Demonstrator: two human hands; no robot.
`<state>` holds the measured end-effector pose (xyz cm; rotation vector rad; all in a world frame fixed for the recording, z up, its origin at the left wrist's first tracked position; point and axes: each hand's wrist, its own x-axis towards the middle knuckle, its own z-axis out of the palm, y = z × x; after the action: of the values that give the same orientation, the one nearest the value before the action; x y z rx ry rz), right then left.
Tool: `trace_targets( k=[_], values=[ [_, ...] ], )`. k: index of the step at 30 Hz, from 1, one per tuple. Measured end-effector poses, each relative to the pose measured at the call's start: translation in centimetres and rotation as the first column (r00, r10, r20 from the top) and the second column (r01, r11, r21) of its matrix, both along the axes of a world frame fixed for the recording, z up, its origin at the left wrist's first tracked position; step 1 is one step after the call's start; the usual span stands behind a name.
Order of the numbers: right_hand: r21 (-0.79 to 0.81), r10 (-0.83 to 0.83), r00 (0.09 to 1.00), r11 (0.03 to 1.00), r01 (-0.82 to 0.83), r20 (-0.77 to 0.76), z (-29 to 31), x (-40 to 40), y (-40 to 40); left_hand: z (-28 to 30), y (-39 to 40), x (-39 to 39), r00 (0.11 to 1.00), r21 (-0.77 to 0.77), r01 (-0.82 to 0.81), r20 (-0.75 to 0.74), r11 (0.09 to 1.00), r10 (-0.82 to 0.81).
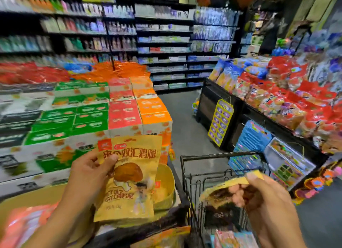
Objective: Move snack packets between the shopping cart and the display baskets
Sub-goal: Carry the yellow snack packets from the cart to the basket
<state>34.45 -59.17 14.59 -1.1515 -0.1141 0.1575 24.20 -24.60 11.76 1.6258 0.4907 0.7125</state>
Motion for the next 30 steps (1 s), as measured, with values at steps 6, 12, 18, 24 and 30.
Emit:
trace_targets(
  k=[6,12,18,24,30],
  values=[
    [-0.047,0.073,0.997,0.996,-0.073,0.006,1.1,-0.4,6.6,2.1,5.1,3.2,0.962,0.478,0.268,-0.172,0.836,-0.210],
    [-0.059,0.028,0.999,0.998,-0.029,-0.019,1.7,-0.8,11.2,-1.9,7.2,10.6,0.738,0.640,0.675,-0.579,0.367,-0.347],
    [-0.119,-0.005,1.000,0.993,0.005,0.000,2.1,-1.5,14.7,-12.0,8.1,15.4,0.394,0.319,0.910,-0.866,0.266,-0.307],
    [-0.198,0.052,0.998,0.979,-0.045,0.028,1.6,-0.9,17.0,-17.8,9.0,14.1,0.487,0.356,0.838,-0.829,0.413,-0.274],
    [-0.421,0.222,0.975,0.885,-0.201,0.001,-1.1,2.5,19.9,-14.1,11.9,9.4,0.726,0.329,0.638,-0.561,0.696,-0.399]
  ],
)
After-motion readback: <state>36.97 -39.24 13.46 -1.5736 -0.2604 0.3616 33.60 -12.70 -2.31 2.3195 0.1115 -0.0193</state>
